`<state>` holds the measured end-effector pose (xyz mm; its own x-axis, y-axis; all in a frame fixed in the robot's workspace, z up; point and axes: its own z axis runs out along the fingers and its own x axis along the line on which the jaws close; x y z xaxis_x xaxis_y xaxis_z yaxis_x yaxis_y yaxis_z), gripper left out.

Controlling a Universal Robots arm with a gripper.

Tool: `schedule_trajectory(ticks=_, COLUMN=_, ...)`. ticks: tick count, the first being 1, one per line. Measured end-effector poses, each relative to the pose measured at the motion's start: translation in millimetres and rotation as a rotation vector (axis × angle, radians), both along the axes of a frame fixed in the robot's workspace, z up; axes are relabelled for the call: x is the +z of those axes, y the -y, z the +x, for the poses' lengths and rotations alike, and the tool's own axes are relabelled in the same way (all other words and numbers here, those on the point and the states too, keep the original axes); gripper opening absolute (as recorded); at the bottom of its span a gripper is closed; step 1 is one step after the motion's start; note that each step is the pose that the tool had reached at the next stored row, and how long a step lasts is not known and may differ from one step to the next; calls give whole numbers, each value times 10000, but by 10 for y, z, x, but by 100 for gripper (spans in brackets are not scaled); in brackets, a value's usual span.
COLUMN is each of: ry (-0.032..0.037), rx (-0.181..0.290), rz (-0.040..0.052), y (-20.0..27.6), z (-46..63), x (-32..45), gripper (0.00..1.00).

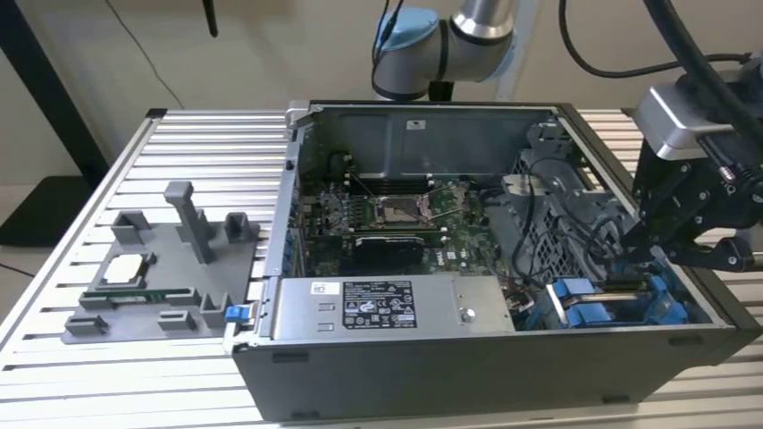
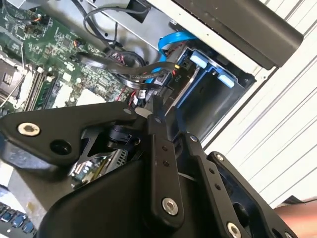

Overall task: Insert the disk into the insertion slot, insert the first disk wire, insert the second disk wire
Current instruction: 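Insert the second disk wire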

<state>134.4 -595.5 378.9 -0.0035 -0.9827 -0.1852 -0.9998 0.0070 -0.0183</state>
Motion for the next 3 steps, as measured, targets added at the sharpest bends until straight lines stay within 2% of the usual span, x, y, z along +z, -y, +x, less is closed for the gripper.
schedule_trajectory(ticks=3, ry=0, rx=0, rz=0, y=0, z=0, x=2, gripper=100)
